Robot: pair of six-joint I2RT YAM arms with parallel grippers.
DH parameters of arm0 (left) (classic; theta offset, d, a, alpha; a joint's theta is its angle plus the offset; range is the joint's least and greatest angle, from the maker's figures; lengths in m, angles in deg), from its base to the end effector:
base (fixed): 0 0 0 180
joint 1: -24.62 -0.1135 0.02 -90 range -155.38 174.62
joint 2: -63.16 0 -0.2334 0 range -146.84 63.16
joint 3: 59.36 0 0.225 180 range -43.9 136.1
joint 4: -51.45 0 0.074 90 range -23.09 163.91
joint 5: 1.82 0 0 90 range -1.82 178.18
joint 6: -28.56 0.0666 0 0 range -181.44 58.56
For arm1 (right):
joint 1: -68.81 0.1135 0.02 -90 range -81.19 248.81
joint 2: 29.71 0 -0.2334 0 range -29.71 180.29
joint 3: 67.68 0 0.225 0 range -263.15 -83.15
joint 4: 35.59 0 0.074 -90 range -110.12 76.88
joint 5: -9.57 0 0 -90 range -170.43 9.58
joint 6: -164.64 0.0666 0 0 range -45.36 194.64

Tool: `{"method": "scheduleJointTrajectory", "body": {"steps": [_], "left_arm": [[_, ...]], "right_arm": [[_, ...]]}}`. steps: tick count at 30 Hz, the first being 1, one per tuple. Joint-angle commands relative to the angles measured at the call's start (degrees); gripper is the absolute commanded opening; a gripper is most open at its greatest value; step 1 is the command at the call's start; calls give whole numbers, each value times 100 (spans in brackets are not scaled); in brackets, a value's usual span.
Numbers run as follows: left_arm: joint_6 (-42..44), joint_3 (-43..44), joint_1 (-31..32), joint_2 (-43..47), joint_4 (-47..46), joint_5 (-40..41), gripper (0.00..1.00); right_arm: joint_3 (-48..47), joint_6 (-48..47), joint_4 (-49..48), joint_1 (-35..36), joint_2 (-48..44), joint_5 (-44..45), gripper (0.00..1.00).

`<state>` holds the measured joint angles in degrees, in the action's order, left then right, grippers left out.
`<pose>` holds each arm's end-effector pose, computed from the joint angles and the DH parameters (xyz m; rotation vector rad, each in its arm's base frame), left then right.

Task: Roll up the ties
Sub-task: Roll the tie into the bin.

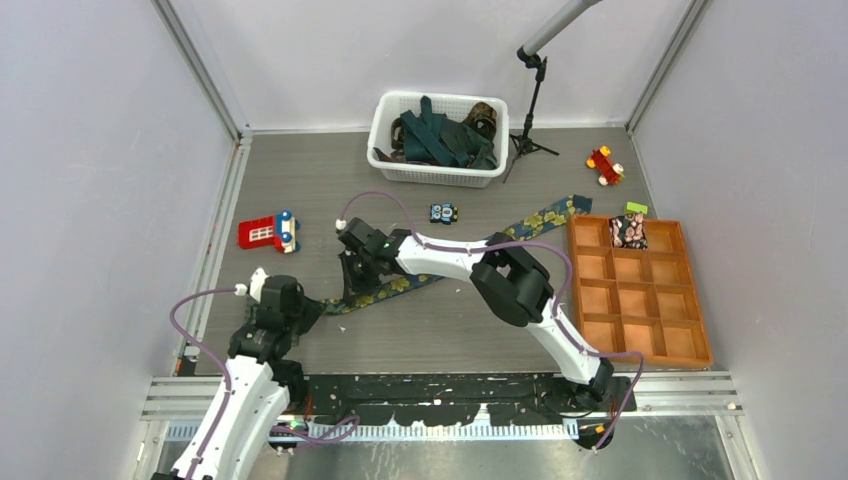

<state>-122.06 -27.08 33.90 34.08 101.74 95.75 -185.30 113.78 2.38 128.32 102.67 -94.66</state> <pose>0.1356 -0.0133 0.1369 -1.1068 2.1573 -0.4143 0.2288 0.4209 0.1183 -0.6005 2.6875 0.9275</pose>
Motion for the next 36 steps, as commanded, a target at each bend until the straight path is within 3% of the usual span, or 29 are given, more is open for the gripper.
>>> {"method": "scheduleJointTrajectory", "body": {"steps": [1, 9, 36], "left_arm": [[-61, 277, -23, -50, 94, 153, 0], [-131, 373, -20, -158, 106, 131, 0], [-80, 1029, -18, -282, 653, -179, 0]], "right_arm": [[-48, -245, 245, -17, -445, 307, 1], [307, -286, 219, 48, -670, 365, 1], [-388, -234, -273, 206, 169, -429, 0]]}}
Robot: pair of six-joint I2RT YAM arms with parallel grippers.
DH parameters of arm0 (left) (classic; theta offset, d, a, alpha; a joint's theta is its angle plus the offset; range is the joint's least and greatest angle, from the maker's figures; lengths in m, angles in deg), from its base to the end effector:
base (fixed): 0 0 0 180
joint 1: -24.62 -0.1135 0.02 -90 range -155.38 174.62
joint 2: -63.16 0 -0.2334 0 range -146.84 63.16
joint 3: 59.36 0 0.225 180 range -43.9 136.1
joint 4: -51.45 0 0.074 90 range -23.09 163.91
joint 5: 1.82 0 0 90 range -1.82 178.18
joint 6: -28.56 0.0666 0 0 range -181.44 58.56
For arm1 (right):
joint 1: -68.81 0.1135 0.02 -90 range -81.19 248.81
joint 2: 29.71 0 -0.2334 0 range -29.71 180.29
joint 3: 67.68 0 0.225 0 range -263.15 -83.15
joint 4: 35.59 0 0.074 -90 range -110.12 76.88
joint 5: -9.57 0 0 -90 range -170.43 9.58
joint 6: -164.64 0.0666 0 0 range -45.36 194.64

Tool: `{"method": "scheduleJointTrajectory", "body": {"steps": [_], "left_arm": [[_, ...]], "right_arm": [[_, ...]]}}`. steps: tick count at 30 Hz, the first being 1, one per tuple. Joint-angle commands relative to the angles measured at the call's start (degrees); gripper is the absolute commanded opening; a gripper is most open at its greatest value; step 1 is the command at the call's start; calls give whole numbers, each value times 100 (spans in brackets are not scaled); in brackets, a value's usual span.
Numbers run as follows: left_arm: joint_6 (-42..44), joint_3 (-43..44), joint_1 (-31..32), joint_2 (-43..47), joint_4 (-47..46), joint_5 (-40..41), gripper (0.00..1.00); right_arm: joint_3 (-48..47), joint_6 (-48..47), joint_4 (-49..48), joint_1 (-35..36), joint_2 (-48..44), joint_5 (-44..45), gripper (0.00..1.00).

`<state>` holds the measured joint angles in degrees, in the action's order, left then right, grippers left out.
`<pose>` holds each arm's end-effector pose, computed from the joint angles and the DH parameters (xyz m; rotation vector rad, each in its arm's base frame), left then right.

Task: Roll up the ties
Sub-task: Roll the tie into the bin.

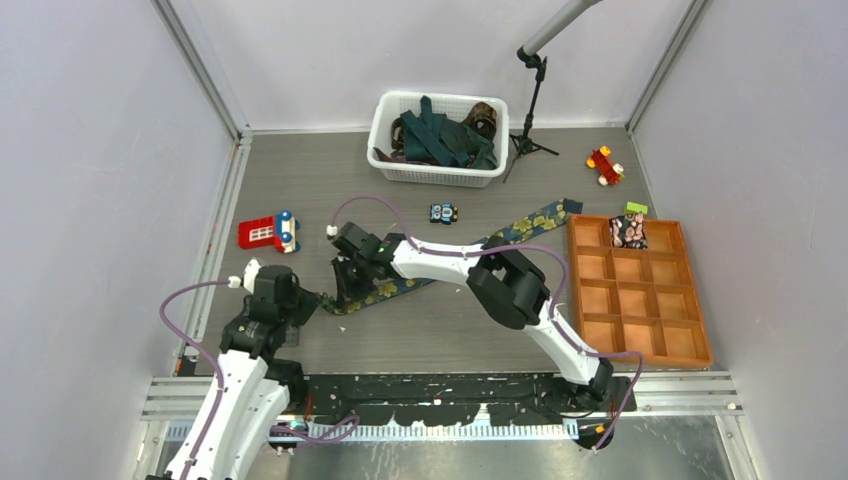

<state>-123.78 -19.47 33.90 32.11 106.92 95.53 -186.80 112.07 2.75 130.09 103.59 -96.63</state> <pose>0.1381 -0.0139 0.1667 -1.1366 2.1383 -0.4371 0.2154 0.4318 0.1188 -0.7012 2.6747 0.9670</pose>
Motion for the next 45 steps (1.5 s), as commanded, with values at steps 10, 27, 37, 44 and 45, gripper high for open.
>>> {"method": "scheduleJointTrajectory", "body": {"steps": [10, 27, 37, 44, 45], "left_arm": [[200, 384, -18, -287, 225, -416, 0], [41, 334, -14, -994, -352, -673, 0], [59, 423, -5, -996, -282, -690, 0], [402, 570, -4, -822, 84, -450, 0], [444, 591, -4, -810, 153, -420, 0]], "right_arm": [[-118, -519, -489, 35, -110, -455, 0], [209, -1080, 525, -270, -1152, 590, 0], [809, -413, -463, -218, -989, -644, 0], [684, 193, -1065, -153, -481, -1201, 0], [669, 238, -1141, -156, -427, -1258, 0]]}}
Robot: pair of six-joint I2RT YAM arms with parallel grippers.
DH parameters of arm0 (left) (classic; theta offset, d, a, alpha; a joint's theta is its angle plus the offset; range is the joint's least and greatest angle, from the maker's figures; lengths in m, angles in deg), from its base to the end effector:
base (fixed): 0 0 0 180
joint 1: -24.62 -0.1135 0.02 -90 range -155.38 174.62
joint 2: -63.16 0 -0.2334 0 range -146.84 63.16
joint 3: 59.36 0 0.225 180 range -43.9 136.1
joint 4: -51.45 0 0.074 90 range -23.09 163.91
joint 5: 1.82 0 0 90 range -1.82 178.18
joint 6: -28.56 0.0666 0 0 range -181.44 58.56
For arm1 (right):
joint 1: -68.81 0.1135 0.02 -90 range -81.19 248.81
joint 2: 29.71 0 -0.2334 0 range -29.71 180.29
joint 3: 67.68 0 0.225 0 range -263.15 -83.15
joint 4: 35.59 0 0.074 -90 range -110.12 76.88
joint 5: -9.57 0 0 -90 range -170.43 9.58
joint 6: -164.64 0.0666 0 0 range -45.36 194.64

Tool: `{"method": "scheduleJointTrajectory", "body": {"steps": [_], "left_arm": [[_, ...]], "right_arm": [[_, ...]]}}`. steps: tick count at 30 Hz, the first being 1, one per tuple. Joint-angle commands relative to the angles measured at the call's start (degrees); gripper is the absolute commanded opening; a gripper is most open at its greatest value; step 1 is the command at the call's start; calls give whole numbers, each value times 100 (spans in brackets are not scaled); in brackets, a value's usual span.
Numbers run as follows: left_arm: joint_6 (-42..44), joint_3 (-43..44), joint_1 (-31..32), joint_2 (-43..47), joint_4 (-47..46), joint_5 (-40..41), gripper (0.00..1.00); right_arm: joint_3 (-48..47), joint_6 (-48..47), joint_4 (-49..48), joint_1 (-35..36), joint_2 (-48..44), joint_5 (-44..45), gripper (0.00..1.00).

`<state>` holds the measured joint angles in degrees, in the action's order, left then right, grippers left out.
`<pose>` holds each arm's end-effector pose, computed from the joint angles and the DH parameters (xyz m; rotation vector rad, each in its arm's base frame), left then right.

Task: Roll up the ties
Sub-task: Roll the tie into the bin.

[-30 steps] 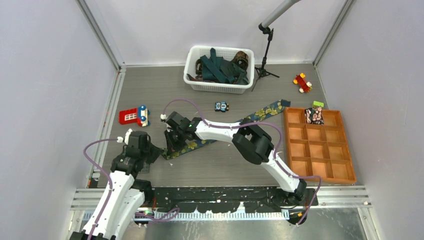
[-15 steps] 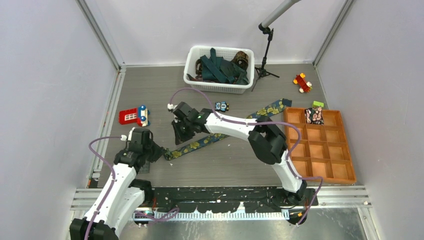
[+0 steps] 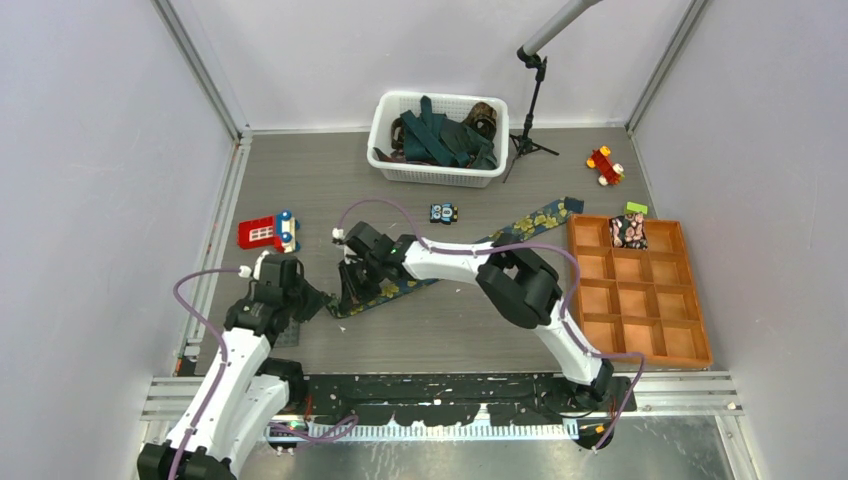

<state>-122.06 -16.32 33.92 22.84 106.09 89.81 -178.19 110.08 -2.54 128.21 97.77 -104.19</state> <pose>0.1518 -0.0229 0.1645 -1.1114 2.2847 -0.4728 0.2131 0.4130 0.1296 -0.7751 2.6409 1.1257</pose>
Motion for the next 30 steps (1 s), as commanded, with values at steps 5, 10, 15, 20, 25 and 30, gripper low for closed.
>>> {"method": "scheduleJointTrajectory", "body": {"steps": [5, 10, 15, 20, 25, 30], "left_arm": [[497, 344, -7, 179, 464, 231, 0], [673, 384, -14, 232, 644, 336, 0], [794, 388, -10, 263, 661, 344, 0], [749, 279, -8, -142, 321, 33, 0], [601, 219, -7, -468, -113, -117, 0], [562, 241, -1, -769, -278, -136, 0]], "right_arm": [[-367, 618, -840, 45, 474, -692, 0], [-652, 746, -961, 66, 781, -853, 0], [-861, 698, -946, 88, 912, -937, 0], [-522, 461, -706, -18, 452, -589, 0], [-67, 402, -669, -235, -10, -487, 0], [182, 448, -658, -433, -422, -538, 0]]}}
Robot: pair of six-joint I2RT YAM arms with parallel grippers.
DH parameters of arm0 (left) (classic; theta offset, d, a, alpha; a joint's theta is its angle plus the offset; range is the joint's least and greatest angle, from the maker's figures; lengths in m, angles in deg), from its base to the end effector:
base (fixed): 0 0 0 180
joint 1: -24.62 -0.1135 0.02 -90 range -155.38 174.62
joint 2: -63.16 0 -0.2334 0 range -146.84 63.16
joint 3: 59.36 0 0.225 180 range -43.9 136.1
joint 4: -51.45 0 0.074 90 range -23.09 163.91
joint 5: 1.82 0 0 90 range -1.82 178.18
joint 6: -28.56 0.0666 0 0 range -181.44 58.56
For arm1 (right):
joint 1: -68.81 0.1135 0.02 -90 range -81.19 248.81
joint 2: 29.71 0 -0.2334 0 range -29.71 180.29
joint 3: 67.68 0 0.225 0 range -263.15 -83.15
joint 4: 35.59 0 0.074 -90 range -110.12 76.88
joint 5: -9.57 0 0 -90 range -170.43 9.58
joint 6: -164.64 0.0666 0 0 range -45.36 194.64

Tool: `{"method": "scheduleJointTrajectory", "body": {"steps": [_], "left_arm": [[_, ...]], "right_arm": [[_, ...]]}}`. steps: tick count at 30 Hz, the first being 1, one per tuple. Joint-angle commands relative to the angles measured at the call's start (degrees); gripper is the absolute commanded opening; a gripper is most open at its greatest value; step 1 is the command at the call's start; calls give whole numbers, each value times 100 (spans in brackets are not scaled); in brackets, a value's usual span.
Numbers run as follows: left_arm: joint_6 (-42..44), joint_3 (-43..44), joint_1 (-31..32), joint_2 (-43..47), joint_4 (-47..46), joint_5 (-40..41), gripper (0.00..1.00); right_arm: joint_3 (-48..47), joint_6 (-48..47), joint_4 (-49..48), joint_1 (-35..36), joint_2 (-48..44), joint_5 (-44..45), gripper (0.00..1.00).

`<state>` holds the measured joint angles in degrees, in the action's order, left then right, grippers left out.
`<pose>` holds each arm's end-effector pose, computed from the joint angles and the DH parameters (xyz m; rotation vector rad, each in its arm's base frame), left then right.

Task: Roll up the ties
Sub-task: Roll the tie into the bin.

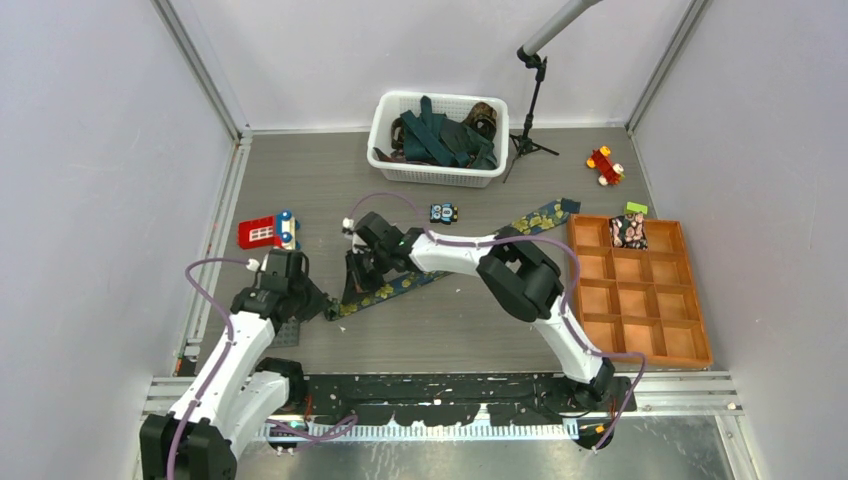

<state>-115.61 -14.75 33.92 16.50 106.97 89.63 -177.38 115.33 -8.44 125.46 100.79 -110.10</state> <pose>0.1582 -0.0242 0.1565 -1.0098 2.4203 -0.3729 0.2310 0.4109 0.1132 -0.6587 2.6831 1.2741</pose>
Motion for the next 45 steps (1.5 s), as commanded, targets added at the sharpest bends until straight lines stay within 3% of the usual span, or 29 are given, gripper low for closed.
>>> {"method": "scheduleJointTrajectory", "body": {"steps": [1, 14, 33, 39, 45], "left_arm": [[-99, 81, 1, -168, -393, -119, 0], [-444, 82, 284, -531, -762, -107, 0], [-1068, 81, 1032, -1229, -1384, 301, 3], [-1184, 11, 1100, -1320, -1557, 303, 10], [-1253, -45, 1119, -1303, -1678, 249, 30]], "right_arm": [[166, -96, -50, -199, -806, 57, 0], [1192, -788, 552, -663, -1320, 1124, 0], [1421, -777, 502, -656, -1058, 1244, 0], [1484, -783, 464, -659, -1138, 1314, 0], [1323, -931, 697, -657, -1266, 1430, 2]]}}
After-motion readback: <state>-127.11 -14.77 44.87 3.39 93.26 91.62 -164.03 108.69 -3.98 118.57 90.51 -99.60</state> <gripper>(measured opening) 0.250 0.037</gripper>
